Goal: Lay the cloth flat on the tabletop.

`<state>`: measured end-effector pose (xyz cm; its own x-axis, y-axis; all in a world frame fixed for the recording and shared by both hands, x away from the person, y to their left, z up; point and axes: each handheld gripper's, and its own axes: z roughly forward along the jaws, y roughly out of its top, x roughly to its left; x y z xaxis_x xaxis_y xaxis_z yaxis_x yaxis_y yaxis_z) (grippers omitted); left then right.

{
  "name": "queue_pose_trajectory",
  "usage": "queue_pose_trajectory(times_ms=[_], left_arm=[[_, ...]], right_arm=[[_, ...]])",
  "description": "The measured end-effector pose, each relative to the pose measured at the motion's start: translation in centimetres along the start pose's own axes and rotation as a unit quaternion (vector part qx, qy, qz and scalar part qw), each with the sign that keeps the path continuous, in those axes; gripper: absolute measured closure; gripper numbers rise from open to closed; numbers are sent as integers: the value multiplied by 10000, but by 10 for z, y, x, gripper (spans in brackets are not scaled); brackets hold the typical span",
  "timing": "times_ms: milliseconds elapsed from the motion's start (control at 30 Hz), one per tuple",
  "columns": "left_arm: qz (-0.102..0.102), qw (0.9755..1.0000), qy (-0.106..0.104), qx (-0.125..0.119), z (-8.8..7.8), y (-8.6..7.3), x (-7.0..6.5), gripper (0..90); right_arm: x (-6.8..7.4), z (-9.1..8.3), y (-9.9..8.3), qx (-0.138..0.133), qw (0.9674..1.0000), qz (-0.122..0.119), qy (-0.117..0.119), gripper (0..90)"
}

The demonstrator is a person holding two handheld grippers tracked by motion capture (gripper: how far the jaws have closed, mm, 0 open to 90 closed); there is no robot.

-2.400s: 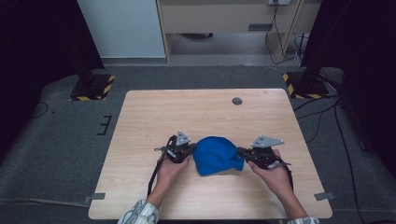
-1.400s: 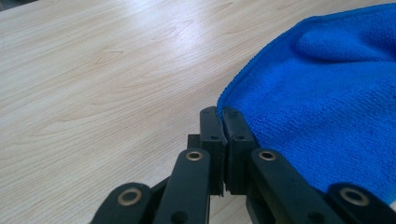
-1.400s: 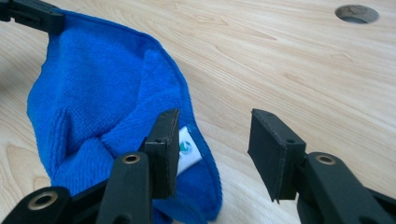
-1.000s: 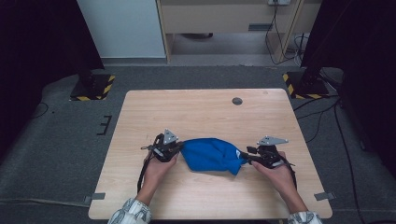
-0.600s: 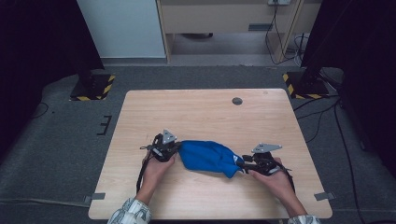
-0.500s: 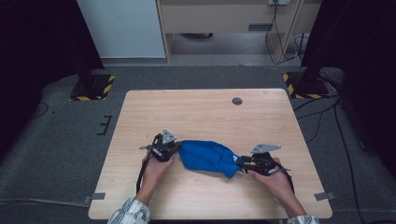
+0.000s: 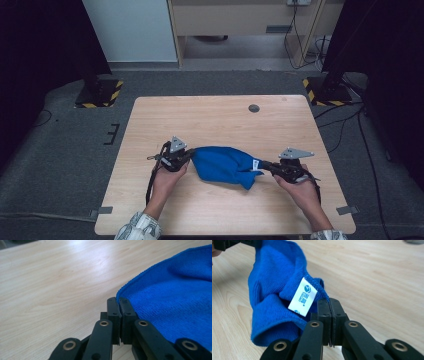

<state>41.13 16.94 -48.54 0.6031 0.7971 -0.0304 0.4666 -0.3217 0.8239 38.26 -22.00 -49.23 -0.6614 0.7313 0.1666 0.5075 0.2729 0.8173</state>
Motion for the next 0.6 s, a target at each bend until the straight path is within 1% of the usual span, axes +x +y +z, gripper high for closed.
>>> queue_pose_trajectory(times_ms=[67,100,133,167,200,233,267,300,333,367,400,433,467,567,600], left_arm=[[-18,10000,-39,-41,-2,2,-1,878],[-19,9999,-60,-79,-5,5,-2,878],[-19,9999,-63,-116,-7,7,-3,878],[31,9998,-91,-169,-11,11,-5,878],[31,9998,-91,-169,-11,11,-5,878],[-19,9996,-108,-254,-16,15,-6,878],[-19,9996,-108,-254,-16,15,-6,878],[-28,9995,-128,-285,-19,17,-7,878],[-20,9994,-116,-328,-21,19,-7,878],[9,9992,-122,-390,-26,25,-6,878],[9,9992,-122,-390,-26,25,-6,878],[9,9989,-77,-452,-30,30,-3,878],[-5,9989,-63,-471,-31,33,-1,878],[-13,9991,-49,-430,-29,37,5,878],[-48,9991,-88,-415,-27,40,8,877]], right_arm=[[0,-2,2,-24,10000,-20,-24,888],[1,-7,8,-45,9999,-107,-115,888],[3,-10,11,-59,9998,-128,-132,888],[4,-12,14,-99,9997,-168,-130,889],[4,-12,14,-99,9997,-168,-130,889],[7,-18,20,-165,9995,-226,-178,889],[7,-18,20,-165,9995,-226,-178,889],[9,-23,26,-213,9991,-302,-190,888],[9,-23,26,-213,9991,-302,-190,888],[10,-29,32,-239,9990,-316,-229,889],[10,-29,32,-239,9990,-316,-229,889],[9,-34,38,-240,9987,-358,-279,888],[8,-36,42,-262,9984,-381,-332,888],[3,-37,48,-265,9980,-409,-407,889],[0,-36,50,-261,9979,-405,-438,888]])
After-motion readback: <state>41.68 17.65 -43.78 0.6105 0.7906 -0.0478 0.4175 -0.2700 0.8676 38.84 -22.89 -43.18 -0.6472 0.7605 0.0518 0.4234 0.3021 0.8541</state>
